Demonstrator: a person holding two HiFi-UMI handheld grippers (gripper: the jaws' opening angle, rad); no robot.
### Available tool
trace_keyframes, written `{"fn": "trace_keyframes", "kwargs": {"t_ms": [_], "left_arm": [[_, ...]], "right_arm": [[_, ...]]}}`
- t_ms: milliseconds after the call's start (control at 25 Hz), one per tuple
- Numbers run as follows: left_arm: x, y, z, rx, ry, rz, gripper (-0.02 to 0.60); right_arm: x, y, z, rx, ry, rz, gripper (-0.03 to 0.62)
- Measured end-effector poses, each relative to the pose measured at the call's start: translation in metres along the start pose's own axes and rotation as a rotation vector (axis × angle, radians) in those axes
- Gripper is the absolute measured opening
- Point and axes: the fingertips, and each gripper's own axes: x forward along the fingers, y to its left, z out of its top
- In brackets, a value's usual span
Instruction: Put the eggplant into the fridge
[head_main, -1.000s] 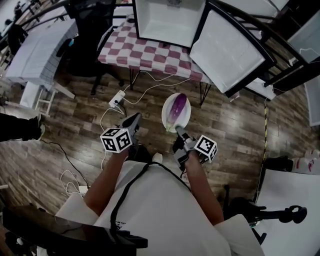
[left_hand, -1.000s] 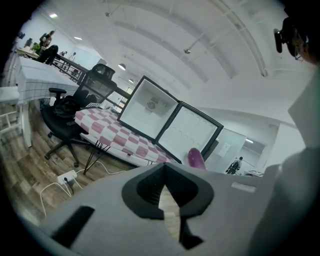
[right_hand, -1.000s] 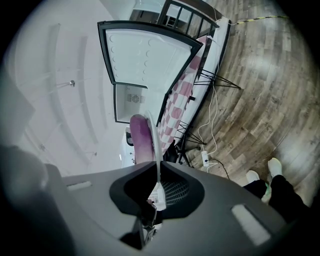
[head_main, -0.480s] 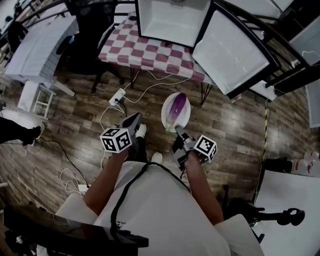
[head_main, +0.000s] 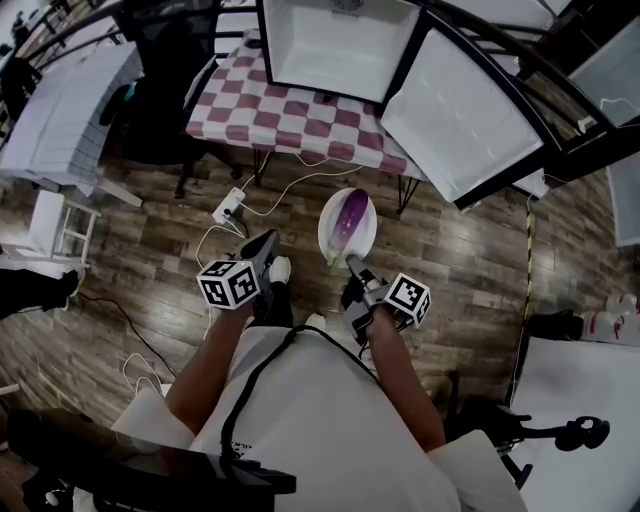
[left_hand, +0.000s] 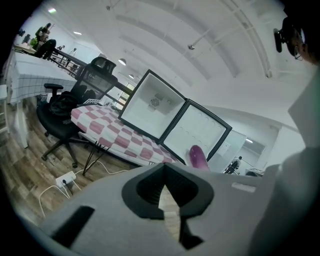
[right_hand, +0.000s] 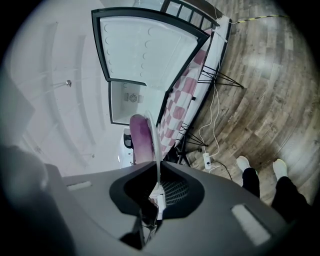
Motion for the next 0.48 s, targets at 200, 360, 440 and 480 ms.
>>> {"fn": "trace_keyframes", "kwargs": {"t_ms": [200,360,440,480], "left_arm": [[0.026,0.022,0.033,0.009,0.016,-0.017,0.005],[0.049,0.043,0.069,0.025,0.016,-0.032,0.005],[0.06,0.052,0.087,0.031,0.015,-0.042,0.005],[0.065,0.055,0.095,0.035,0.017,-0.047,0.005]], "right_arm": [[0.034,0.012,0.017,0.009,-0.021,-0.003,0.029],[0.066,0.028,0.032,0.016,-0.039,0.007,0.029],[0.083,0.034,0.038,0.016,-0.046,0.007,0.029],[0.09,0.037,0.041,0.015,-0.047,0.005,0.029]]}}
